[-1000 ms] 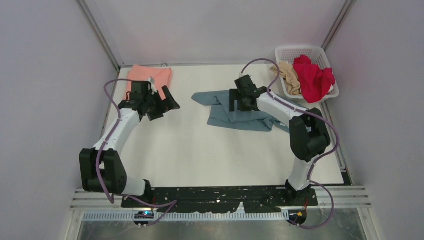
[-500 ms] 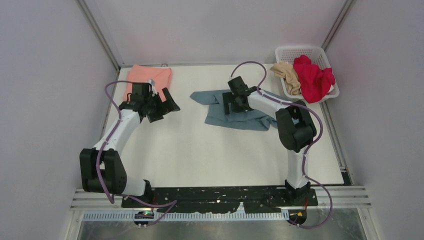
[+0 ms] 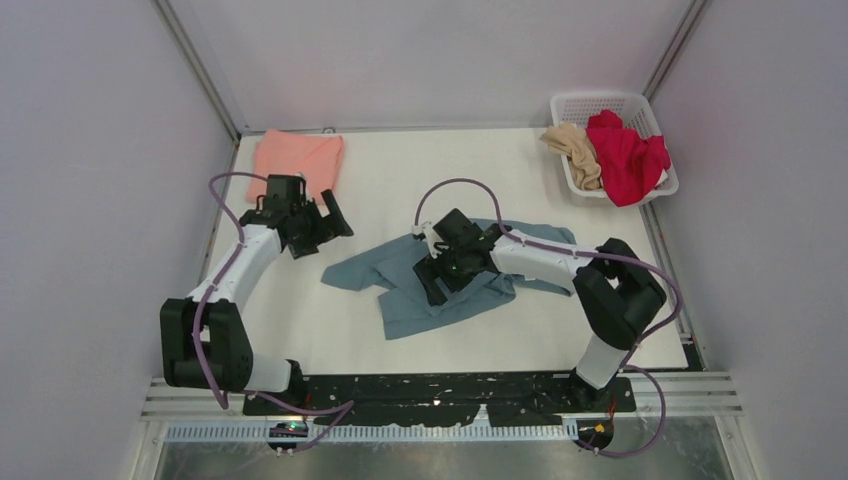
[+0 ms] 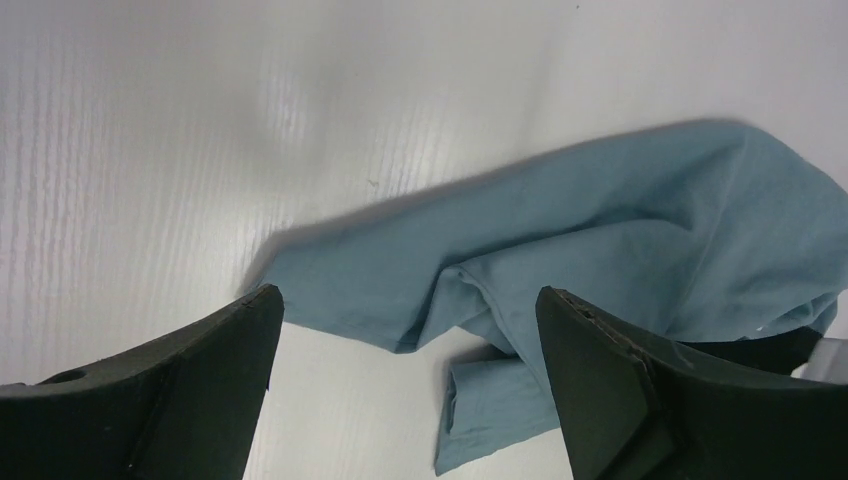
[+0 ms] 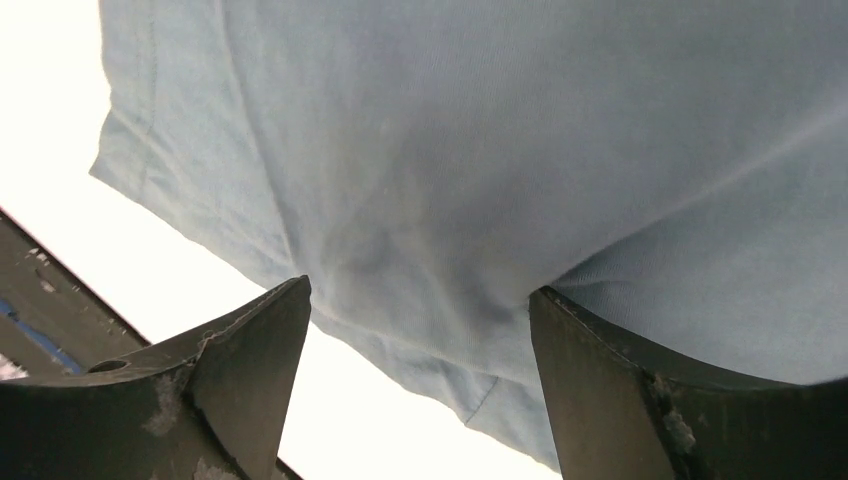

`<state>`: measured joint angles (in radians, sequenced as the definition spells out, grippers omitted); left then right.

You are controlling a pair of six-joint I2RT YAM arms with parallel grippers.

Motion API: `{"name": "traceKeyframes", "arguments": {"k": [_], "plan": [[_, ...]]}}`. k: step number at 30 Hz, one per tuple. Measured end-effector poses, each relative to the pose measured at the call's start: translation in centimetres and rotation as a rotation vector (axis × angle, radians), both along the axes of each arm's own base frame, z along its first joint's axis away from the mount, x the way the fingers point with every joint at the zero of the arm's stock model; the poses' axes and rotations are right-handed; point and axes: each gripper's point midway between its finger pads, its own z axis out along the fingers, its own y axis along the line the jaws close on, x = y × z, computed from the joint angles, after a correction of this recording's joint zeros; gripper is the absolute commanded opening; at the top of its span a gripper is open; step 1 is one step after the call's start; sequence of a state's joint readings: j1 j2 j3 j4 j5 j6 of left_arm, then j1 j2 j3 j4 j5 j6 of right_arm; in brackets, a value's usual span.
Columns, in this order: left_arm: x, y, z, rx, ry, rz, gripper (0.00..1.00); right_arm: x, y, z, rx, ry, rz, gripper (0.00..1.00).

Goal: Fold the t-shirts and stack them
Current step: Flatten out the tshirt

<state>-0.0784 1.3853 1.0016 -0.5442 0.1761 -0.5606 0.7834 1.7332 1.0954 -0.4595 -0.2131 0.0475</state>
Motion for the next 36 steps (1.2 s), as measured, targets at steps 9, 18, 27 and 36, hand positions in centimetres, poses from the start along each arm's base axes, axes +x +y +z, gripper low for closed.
{"name": "traceKeyframes", "arguments": {"k": [9,18,27,36], "plan": [[-3.0,0.3,-4.4,0.009,0.142,0.011,0.99,1.7,-1.0,7.6,0.138,-0.154,-0.149,0.98],[-5.0,1.2,-8.6,0.052,0.298,0.059,0.89,7.3,-13.4,13.4,0.3,-0.363,-0.752,0.95],[-2.5,0.4,-9.4,0.018,0.32,0.081,0.33,4.4,-25.2,8.9,0.192,-0.332,-1.284,0.95],[-2.0,-1.2,-9.3,-0.05,0.302,0.042,0.0,2.7,-28.6,6.8,0.11,-0.266,-1.466,0.96]]}}
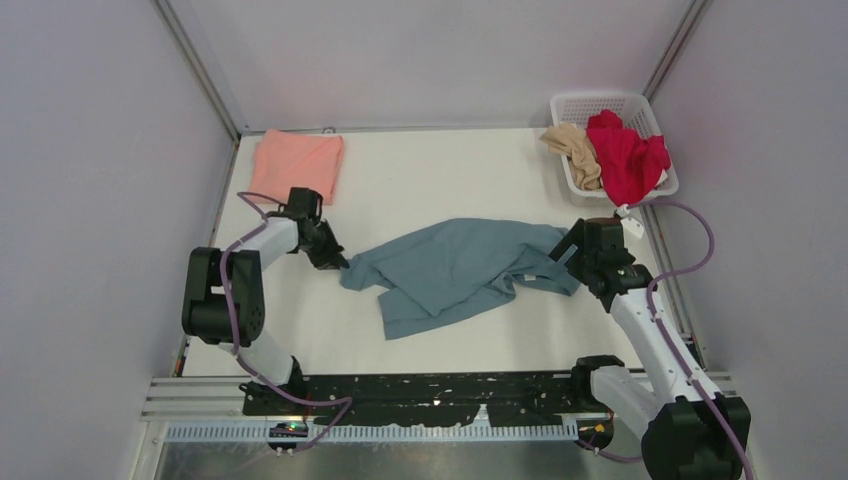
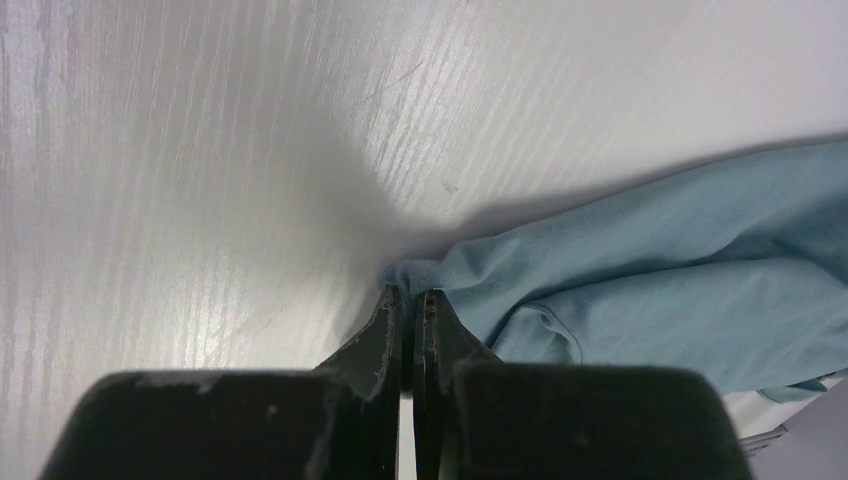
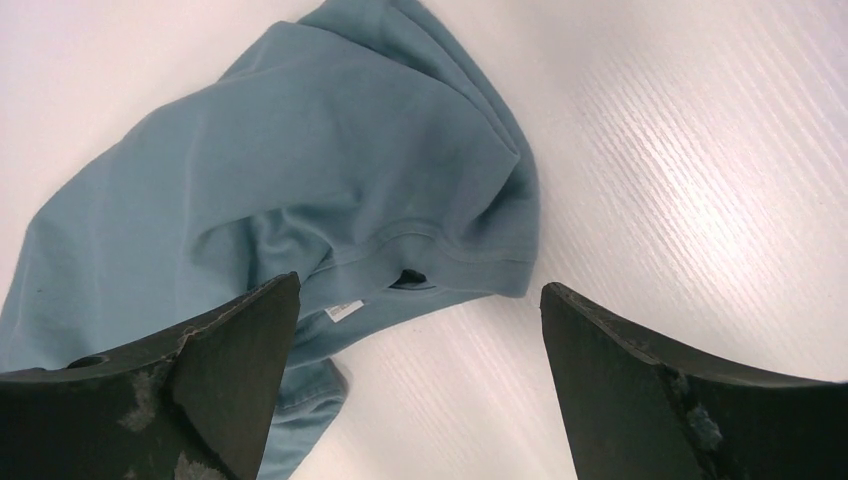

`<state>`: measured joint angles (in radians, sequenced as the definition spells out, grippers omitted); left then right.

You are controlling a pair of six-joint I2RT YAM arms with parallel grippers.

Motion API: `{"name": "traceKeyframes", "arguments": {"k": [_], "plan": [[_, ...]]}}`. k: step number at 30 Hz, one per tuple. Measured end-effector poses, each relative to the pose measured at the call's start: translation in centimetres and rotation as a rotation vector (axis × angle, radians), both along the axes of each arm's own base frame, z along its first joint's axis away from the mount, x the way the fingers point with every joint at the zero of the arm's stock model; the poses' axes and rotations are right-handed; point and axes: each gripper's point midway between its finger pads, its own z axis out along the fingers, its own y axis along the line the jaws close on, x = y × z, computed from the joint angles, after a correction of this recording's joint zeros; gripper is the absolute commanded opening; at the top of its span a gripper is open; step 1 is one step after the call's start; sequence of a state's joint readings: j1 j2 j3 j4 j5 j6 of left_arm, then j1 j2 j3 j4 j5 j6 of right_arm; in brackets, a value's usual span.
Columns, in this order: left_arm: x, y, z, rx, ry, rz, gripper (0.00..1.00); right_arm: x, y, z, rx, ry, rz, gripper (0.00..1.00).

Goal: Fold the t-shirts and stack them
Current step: Flatten out the tshirt

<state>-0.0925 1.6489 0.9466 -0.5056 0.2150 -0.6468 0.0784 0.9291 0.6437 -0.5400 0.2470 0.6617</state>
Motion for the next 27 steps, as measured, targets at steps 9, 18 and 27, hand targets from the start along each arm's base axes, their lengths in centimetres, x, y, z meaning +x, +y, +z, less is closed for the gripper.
{"name": "traceKeyframes", "arguments": {"k": [9,18,27], "plan": [[0.6,-0.1,3.7,-0.007,-0.128,-0.027,0.0,-1.4,-1.3,-4.9,-0.051,0.202,-0.039,0.79],[0.8,-0.2,4.9,-0.014,-0.172,-0.031,0.0,-0.5,-1.7,-8.9,-0.08,0.298,-0.025,0.15],[3.6,0.4,14.1,-0.012,-0.477,-0.001,0.0,3.8,-1.7,-2.0,-0.139,0.101,0.071,0.06]]}}
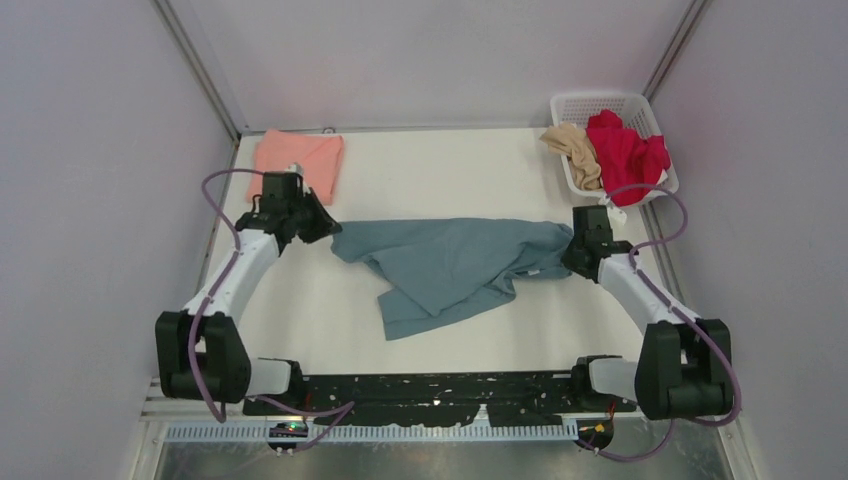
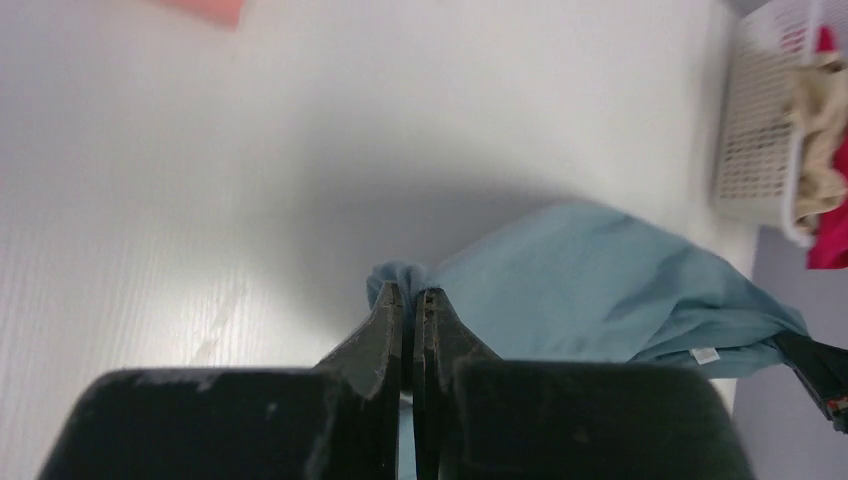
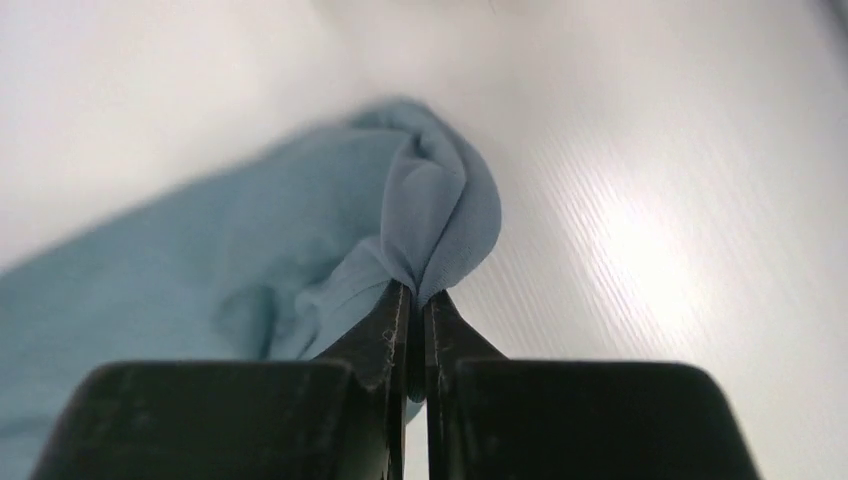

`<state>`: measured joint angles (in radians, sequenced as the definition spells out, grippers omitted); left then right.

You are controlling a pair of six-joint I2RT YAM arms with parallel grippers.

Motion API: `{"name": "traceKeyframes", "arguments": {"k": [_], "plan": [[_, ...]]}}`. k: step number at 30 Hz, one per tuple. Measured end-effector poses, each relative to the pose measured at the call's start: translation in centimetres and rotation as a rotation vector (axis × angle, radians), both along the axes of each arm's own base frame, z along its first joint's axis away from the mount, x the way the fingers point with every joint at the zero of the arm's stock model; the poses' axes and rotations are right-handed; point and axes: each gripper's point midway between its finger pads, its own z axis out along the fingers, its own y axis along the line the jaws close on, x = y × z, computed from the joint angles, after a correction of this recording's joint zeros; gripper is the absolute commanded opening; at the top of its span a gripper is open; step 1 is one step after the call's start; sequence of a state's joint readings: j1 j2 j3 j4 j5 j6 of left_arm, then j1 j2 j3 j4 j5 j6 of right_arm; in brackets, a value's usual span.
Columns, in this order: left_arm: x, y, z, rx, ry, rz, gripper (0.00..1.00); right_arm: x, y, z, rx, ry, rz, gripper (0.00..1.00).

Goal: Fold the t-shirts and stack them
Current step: Flatten out the tshirt

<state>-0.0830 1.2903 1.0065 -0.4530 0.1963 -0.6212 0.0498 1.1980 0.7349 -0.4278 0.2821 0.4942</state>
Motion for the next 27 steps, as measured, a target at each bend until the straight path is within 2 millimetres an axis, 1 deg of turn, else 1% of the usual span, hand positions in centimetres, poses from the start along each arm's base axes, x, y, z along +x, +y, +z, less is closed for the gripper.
{"name": "traceKeyframes", "arguments": {"k": [1,2,3,4,6,7,8,9,10,12,13,14,15,16,17,19,21,23,25,27], "plan": [[0.4,0.2,2.5,0.003,-0.072,0.01,0.0,1.2,0.1,2.9,-0.005,-0.077,0.022,0.05],[0.8,0.4,5.4,0.005,-0.146,0.018,0.0,2.3,0.3,6.2,-0.01,-0.164,0.045,0.05],[1.1,0.6,8.0,0.008,-0.214,0.024,0.0,3.3,0.5,10.2,-0.012,-0.263,0.067,0.05],[1.4,0.8,11.2,0.015,-0.293,0.032,0.0,3.9,0.7,13.7,-0.015,-0.349,0.089,0.05],[1.4,1.6,17.4,0.034,-0.449,0.056,0.0,4.3,1.0,20.6,-0.032,-0.517,0.125,0.06],[1.1,2.2,20.3,0.049,-0.524,0.073,0.0,4.2,1.0,23.2,-0.041,-0.58,0.133,0.05],[0.7,2.7,22.7,0.059,-0.582,0.091,0.0,3.9,0.9,25.8,-0.058,-0.638,0.144,0.05],[-0.1,3.5,25.7,0.08,-0.656,0.118,0.0,3.5,0.9,28.4,-0.075,-0.697,0.152,0.05],[-0.7,4.0,27.6,0.093,-0.704,0.137,0.0,3.1,0.8,30.7,-0.093,-0.747,0.159,0.05],[-2.5,5.1,31.8,0.125,-0.808,0.176,0.0,2.2,0.6,34.4,-0.131,-0.827,0.173,0.05],[-3.4,5.5,33.6,0.141,-0.851,0.191,0.0,1.8,0.6,35.9,-0.149,-0.859,0.179,0.06],[-4.3,5.9,35.2,0.153,-0.891,0.209,0.0,1.4,0.6,37.0,-0.161,-0.881,0.186,0.05],[-5.2,6.3,36.5,0.17,-0.928,0.226,0.0,1.0,0.6,38.5,-0.179,-0.911,0.196,0.05],[-6.0,6.7,37.6,0.184,-0.958,0.243,0.0,0.7,0.5,39.5,-0.193,-0.931,0.2,0.05],[-6.8,7.1,38.3,0.201,-0.98,0.261,0.0,0.3,0.5,40.3,-0.204,-0.947,0.204,0.05],[-8.0,7.9,38.9,0.234,-1.001,0.292,0.0,-0.5,0.4,41.8,-0.225,-0.975,0.207,0.05],[-9.2,8.5,39.3,0.259,-1.016,0.316,0.0,-1.4,0.3,42.7,-0.239,-0.992,0.211,0.05],[-10.6,8.9,39.4,0.275,-1.033,0.333,0.0,-2.6,0.3,43.2,-0.246,-1.002,0.216,0.05],[-11.8,9.2,39.0,0.283,-1.041,0.342,0.0,-4.0,0.3,43.4,-0.247,-1.012,0.219,0.06],[-12.7,9.3,38.0,0.285,-1.036,0.344,0.0,-4.9,0.3,43.4,-0.245,-1.004,0.224,0.06]]}}
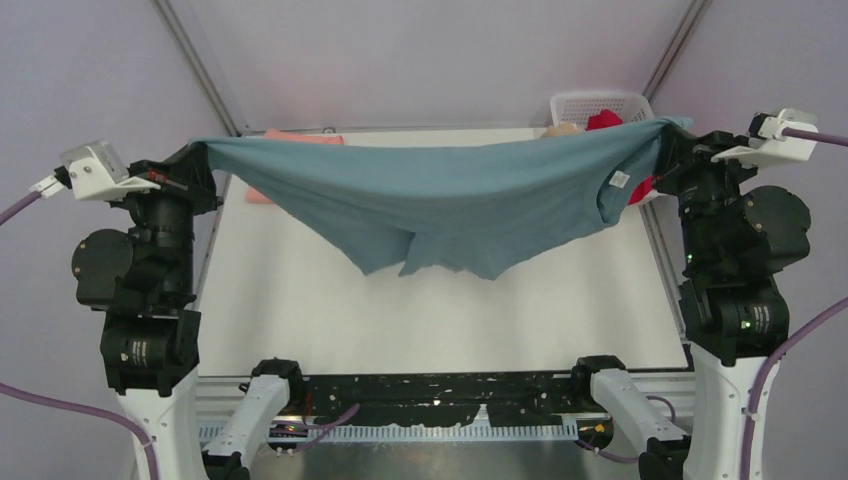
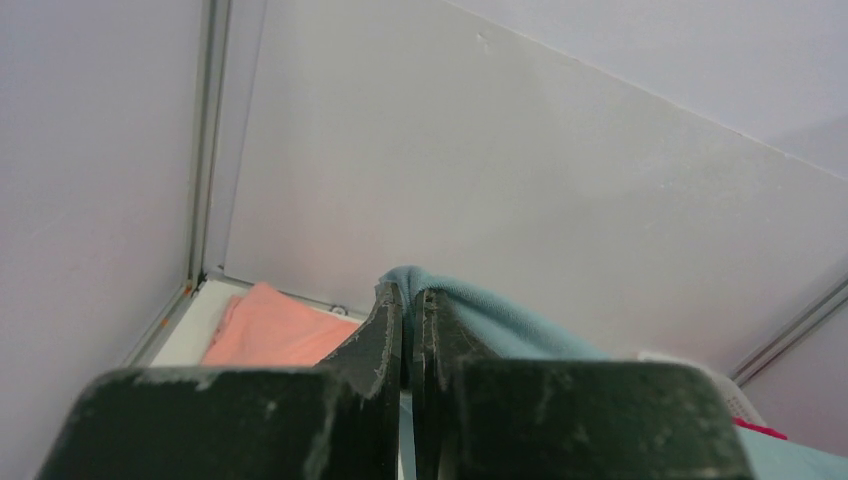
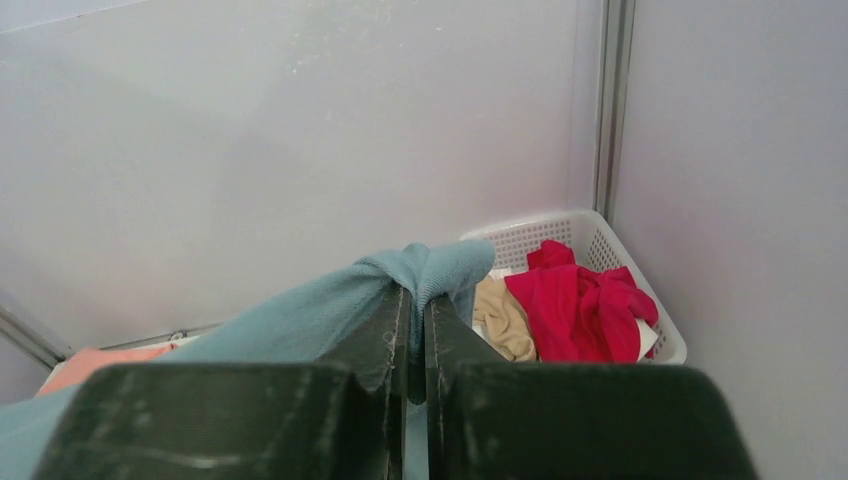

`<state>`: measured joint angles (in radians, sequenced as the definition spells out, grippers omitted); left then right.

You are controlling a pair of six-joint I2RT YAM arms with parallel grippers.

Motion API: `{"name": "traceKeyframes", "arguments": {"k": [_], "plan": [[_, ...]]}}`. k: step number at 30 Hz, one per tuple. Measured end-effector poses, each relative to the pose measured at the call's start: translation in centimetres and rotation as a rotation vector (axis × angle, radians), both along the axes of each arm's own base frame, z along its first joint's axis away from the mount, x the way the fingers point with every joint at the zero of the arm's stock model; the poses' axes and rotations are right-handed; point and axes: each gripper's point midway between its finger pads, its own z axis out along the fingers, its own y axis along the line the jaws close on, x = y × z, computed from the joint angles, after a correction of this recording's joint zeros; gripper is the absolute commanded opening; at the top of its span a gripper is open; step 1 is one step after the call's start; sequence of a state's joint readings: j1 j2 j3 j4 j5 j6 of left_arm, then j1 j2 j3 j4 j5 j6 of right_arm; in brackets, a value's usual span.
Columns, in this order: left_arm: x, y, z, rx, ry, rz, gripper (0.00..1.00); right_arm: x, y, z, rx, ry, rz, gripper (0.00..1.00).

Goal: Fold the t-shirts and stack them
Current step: Flatten out the tshirt

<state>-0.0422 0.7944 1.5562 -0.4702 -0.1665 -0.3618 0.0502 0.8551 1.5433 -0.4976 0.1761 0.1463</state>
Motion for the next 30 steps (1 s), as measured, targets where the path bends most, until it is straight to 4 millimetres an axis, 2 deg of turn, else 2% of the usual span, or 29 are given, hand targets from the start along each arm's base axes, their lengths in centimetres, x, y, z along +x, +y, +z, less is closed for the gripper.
{"name": "traceKeyframes", "arguments": {"k": [3,5,7,9,11,12,13,15,16,17,18,20,21,22,23,24,25,26,27,30], "plan": [[0.2,0.1,-2.0,-0.009,0.046,0.005,0.0,-1.2,-0.1,0.4,0.009,0.009,-0.004,0.05],[1.8,0.3,-4.5,-0.026,0.121,0.02,0.0,-0.9,-0.4,-0.1,0.016,0.04,-0.021,0.06],[4.2,0.4,-8.3,-0.043,0.238,0.033,0.0,0.5,-0.7,-1.7,0.023,0.114,-0.042,0.06],[7.2,0.3,-13.1,-0.058,0.383,0.038,0.0,3.3,-0.7,-4.5,0.026,0.223,-0.053,0.06],[10.6,0.1,-19.8,-0.075,0.569,0.036,0.0,7.4,-0.5,-9.2,0.03,0.378,-0.06,0.06],[11.5,0.1,-22.4,-0.083,0.64,0.035,0.0,9.1,-0.4,-11.7,0.03,0.451,-0.064,0.06],[12.8,-0.1,-26.3,-0.09,0.746,0.029,0.0,11.0,-0.3,-14.8,0.032,0.537,-0.069,0.07],[14.3,-0.6,-33.6,-0.121,0.948,0.004,0.0,14.3,0.0,-21.7,0.029,0.723,-0.076,0.11],[14.6,-0.8,-36.7,-0.136,1.036,-0.007,0.0,15.7,0.0,-26.0,0.027,0.83,-0.082,0.12],[14.7,-0.9,-39.4,-0.151,1.112,-0.012,0.0,16.4,0.1,-30.1,0.025,0.934,-0.087,0.14],[14.7,-1.0,-41.5,-0.17,1.172,-0.019,0.0,16.7,0.2,-33.3,0.023,1.013,-0.092,0.18],[14.8,-1.3,-44.5,-0.197,1.256,-0.035,0.0,16.6,0.2,-39.0,0.021,1.163,-0.105,0.42],[14.8,-1.6,-45.9,-0.209,1.296,-0.046,0.0,16.4,0.2,-41.1,0.024,1.214,-0.112,0.47],[14.8,-1.7,-46.7,-0.217,1.319,-0.054,0.0,16.3,0.2,-42.4,0.025,1.247,-0.117,0.6],[14.8,-1.9,-47.5,-0.226,1.344,-0.064,0.0,16.3,0.2,-42.9,0.026,1.26,-0.122,0.65],[14.8,-2.1,-48.0,-0.233,1.358,-0.071,0.0,16.3,0.2,-43.1,0.025,1.263,-0.122,0.75],[14.9,-2.2,-48.3,-0.239,1.366,-0.076,0.0,16.3,0.2,-42.8,0.021,1.255,-0.123,0.8],[15.0,-2.3,-48.4,-0.244,1.369,-0.083,0.0,16.5,0.3,-42.3,0.014,1.235,-0.124,0.92],[15.1,-2.4,-48.3,-0.246,1.365,-0.087,0.0,16.6,0.3,-41.5,0.002,1.213,-0.129,0.98],[15.9,-2.6,-47.5,-0.258,1.339,-0.098,0.0,16.3,1.0,-38.6,-0.057,1.147,-0.141,0.96]]}}
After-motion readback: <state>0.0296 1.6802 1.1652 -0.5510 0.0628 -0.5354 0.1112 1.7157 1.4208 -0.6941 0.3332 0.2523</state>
